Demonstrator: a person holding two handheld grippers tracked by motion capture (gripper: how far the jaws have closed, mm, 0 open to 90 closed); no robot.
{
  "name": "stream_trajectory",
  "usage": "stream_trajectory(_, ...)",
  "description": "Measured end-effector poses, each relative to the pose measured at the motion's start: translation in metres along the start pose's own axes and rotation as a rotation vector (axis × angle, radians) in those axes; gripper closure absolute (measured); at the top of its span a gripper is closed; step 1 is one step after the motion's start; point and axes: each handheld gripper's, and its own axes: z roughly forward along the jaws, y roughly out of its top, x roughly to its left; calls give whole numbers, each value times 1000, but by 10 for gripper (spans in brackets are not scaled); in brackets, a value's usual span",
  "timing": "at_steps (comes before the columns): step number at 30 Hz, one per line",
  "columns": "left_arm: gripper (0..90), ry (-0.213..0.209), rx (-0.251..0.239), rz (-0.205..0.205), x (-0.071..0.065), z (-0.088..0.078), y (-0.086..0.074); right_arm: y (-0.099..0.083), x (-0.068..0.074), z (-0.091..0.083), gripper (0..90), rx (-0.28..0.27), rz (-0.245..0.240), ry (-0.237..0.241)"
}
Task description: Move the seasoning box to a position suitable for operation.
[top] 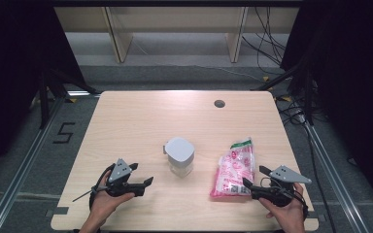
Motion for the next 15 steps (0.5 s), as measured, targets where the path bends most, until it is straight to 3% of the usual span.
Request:
stream_trajectory(2, 226, -4, -10, 2, 1, 2, 3, 0, -4, 2, 214, -10, -39, 4)
stream_trajectory(6, 255, 11, -26, 1, 7, 8, 12, 0, -3, 2, 217, -11, -42, 4)
stream_trajectory(8, 293, 10, -37, 9, 11, 12, 17, 0, 0, 0, 218, 4, -11, 3)
stream_trajectory(10, 322, 18, -42, 19, 13, 17, 21, 1, -4, 2, 218, -16, -59, -2)
stream_trajectory(11, 353, 18, -48, 21, 14, 21, 23, 1, -3, 2, 219, -10, -45, 15)
stream_trajectory(15, 376, 18, -58, 33, 16, 30, 30, 1, -1, 2, 222, -4, -32, 7)
